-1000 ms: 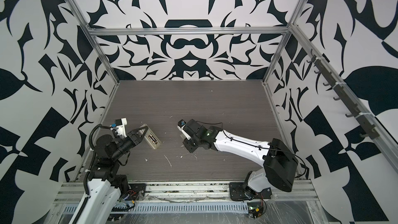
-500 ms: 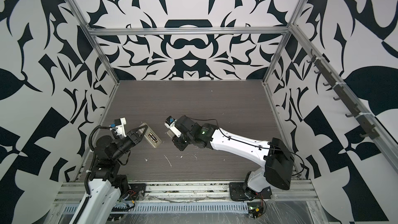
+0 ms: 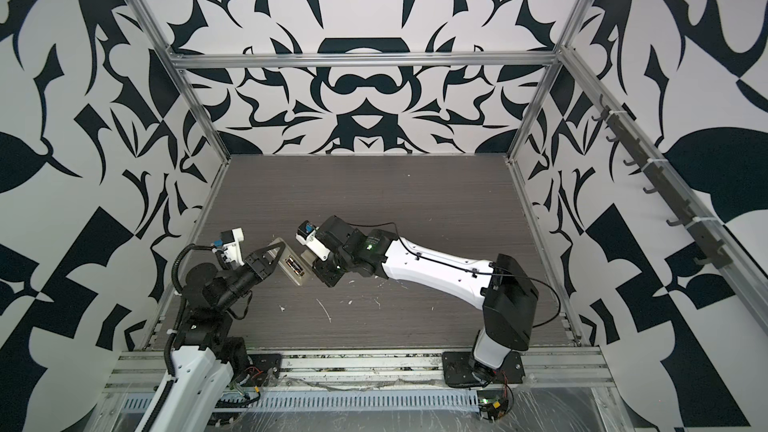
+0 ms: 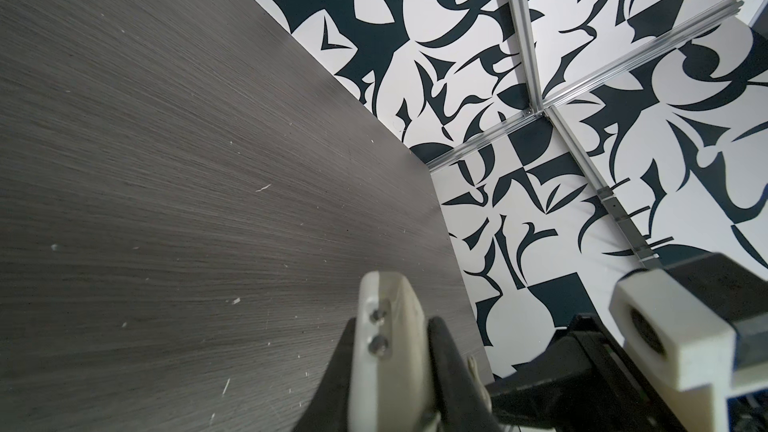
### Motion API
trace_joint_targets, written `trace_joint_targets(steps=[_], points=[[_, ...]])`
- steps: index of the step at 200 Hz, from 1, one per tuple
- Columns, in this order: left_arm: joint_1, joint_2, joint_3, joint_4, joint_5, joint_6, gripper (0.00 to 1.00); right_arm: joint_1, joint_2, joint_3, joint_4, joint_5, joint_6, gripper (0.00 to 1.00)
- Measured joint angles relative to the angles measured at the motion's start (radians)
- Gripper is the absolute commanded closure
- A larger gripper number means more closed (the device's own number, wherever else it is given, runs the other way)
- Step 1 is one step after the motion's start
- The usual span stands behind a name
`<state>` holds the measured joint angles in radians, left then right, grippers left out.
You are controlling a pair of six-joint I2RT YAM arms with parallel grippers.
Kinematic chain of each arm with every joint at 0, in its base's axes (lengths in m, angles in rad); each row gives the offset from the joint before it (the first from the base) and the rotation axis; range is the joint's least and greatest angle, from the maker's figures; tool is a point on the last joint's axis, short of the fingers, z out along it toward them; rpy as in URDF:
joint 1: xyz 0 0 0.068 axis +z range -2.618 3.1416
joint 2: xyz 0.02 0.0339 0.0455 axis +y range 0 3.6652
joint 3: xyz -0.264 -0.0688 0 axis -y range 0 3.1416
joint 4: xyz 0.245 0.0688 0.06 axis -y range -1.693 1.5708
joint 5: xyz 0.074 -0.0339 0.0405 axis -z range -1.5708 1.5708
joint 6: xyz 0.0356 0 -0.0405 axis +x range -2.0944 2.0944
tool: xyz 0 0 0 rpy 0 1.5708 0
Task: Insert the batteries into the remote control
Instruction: 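Carry the cover with the right gripper to the remote's battery compartment, then lay the cover over the batteries and slide it toward the remote's end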
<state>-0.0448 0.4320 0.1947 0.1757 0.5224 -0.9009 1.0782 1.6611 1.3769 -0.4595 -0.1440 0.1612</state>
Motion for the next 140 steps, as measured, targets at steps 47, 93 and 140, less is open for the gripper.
trace_joint_targets(steps=[47, 93, 140], points=[[0.0, 0.002, 0.0, -0.001, 0.0, 0.006, 1.0, 0.009, 0.055, 0.064, -0.038, -0.021, 0.0, 0.95], [0.0, 0.005, 0.0, -0.001, 0.001, 0.014, 1.0, 0.023, 0.091, 0.114, -0.06, -0.041, 0.0, 0.95], [0.0, 0.01, 0.0, -0.005, 0.001, 0.02, 1.0, 0.031, 0.127, 0.137, -0.069, -0.054, 0.0, 0.96]])
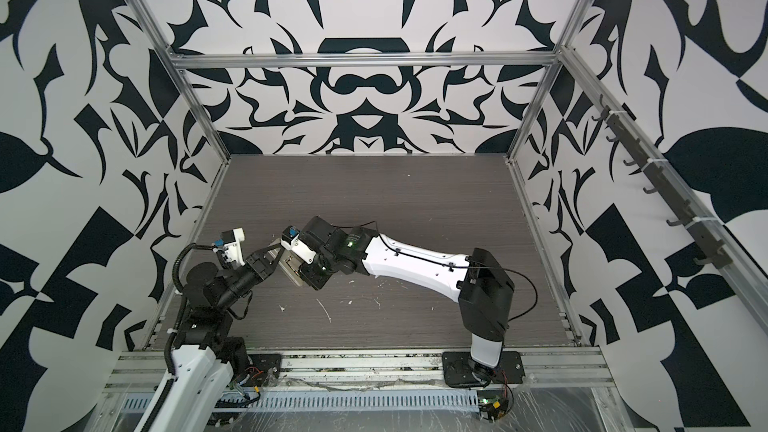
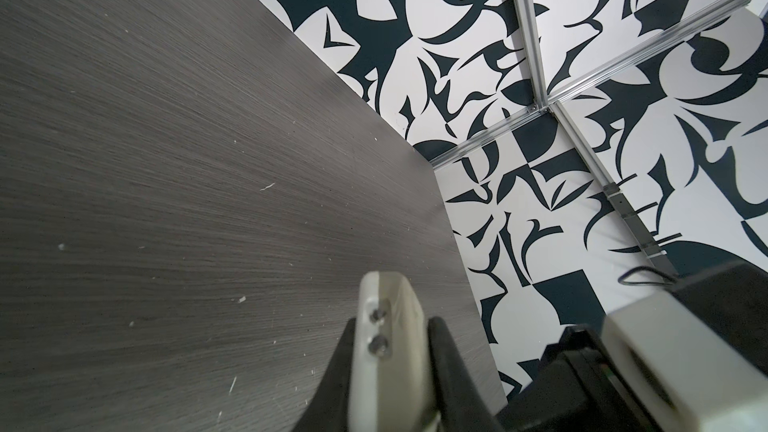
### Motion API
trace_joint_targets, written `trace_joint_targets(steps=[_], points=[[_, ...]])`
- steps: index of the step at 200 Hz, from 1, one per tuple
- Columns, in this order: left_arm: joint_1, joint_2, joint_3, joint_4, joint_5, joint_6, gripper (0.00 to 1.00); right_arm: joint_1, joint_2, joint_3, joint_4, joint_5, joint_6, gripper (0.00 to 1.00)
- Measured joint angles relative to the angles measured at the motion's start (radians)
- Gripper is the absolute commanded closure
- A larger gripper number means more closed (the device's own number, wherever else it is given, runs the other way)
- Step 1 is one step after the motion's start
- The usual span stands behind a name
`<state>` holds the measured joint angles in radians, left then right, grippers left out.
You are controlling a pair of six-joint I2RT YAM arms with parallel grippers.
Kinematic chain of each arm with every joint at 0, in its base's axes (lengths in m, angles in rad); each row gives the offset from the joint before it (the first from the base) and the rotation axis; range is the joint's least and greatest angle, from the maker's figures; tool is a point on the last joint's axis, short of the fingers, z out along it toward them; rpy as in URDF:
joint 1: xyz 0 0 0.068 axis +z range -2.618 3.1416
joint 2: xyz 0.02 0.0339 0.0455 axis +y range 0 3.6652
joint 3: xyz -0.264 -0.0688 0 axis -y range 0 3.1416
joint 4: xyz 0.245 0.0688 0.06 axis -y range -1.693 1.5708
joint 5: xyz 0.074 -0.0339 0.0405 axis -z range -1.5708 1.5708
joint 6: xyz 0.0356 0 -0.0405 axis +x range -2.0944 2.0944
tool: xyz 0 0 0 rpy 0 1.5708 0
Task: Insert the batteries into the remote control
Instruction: 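Lay the cover over the batteries and slide it toward the remote's end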
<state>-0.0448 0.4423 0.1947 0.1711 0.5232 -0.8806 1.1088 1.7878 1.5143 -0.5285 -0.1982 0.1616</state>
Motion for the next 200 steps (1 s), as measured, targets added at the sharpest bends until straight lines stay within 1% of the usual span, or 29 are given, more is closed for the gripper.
trace_joint_targets(steps=[86, 200], points=[[0.0, 0.0, 0.0, -0.034, 0.0, 0.015, 1.0, 0.0, 0.014, 0.011, -0.01, 0.0, 0.004, 0.97], [0.0, 0.01, 0.0, -0.037, 0.0, 0.022, 1.0, 0.0, 0.041, 0.026, -0.013, 0.0, 0.015, 0.98]])
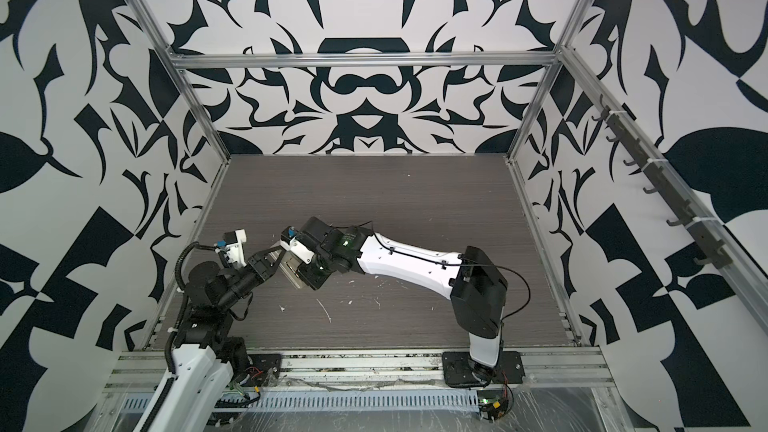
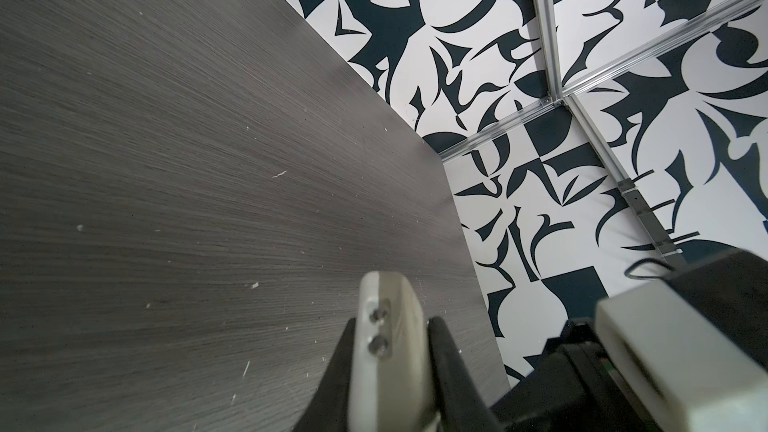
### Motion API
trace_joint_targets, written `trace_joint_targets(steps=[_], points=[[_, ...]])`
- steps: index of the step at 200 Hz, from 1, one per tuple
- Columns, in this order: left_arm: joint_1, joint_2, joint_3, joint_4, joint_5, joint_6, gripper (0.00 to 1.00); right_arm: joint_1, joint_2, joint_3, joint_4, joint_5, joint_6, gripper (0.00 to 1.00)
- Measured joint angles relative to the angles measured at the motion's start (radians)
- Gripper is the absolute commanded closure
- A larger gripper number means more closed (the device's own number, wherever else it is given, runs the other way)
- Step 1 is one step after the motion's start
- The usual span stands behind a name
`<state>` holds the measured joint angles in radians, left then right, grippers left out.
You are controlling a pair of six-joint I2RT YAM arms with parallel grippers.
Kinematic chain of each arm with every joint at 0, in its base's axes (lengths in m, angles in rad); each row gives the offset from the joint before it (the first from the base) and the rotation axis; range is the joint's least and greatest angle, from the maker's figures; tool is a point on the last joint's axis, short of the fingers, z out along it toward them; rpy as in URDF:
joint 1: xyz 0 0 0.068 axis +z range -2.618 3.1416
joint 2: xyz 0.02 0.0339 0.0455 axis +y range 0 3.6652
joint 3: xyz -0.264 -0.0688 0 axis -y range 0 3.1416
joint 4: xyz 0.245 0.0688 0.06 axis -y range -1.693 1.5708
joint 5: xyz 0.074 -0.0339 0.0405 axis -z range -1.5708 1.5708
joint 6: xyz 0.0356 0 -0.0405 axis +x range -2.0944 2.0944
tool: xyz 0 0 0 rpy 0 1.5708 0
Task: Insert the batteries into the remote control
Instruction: 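Lay the cover over the batteries and slide it toward the remote's end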
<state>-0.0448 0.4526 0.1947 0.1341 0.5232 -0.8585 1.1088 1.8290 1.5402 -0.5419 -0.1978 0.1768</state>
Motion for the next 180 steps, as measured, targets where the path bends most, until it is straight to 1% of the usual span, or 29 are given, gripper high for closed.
trace_joint_targets(steps=[180], points=[[0.002, -0.007, 0.0, -0.021, -0.006, 0.014, 1.0, 0.002, 0.038, 0.06, -0.045, 0.004, 0.0, 1.0]])
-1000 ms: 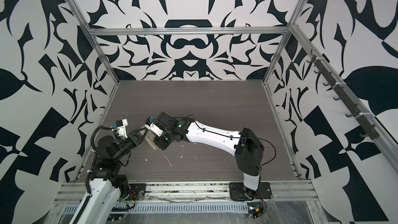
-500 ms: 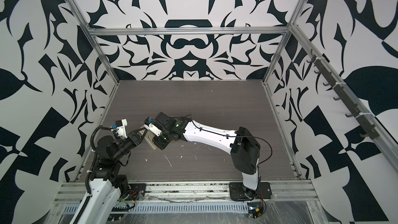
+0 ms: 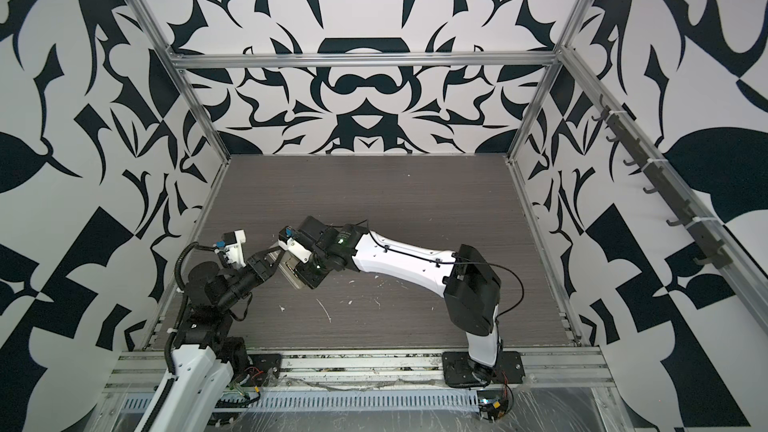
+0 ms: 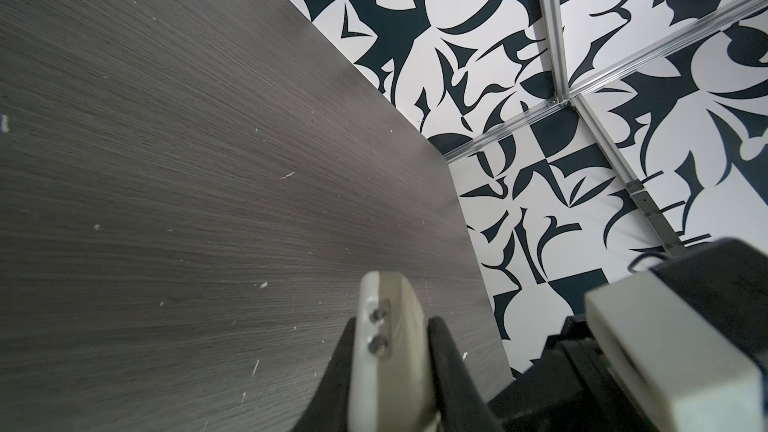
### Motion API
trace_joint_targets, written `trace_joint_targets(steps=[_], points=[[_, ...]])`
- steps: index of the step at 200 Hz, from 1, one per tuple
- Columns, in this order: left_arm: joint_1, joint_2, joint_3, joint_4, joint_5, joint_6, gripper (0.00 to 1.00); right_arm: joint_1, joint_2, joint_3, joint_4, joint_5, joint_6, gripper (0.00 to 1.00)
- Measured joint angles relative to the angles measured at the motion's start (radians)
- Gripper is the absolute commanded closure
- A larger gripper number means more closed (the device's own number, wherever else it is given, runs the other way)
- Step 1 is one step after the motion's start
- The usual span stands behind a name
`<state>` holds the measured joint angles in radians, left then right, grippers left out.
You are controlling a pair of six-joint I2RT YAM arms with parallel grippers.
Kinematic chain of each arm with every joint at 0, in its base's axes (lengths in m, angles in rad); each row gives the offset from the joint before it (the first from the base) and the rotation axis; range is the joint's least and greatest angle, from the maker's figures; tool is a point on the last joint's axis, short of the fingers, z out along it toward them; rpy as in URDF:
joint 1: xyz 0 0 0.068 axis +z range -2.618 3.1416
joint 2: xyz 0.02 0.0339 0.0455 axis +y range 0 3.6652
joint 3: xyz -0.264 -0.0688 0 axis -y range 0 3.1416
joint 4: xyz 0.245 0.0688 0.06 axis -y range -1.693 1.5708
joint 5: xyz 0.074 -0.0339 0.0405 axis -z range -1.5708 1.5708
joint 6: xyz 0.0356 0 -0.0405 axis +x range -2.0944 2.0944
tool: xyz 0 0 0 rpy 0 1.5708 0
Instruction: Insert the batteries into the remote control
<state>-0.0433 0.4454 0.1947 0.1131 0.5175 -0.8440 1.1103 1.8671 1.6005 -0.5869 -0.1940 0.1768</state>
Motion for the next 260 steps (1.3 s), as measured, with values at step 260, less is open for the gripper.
trace_joint_targets(steps=[260], points=[[0.003, -0.006, 0.0, -0.035, -0.016, 0.015, 1.0, 0.014, 0.053, 0.088, -0.091, 0.023, -0.004, 1.0]])
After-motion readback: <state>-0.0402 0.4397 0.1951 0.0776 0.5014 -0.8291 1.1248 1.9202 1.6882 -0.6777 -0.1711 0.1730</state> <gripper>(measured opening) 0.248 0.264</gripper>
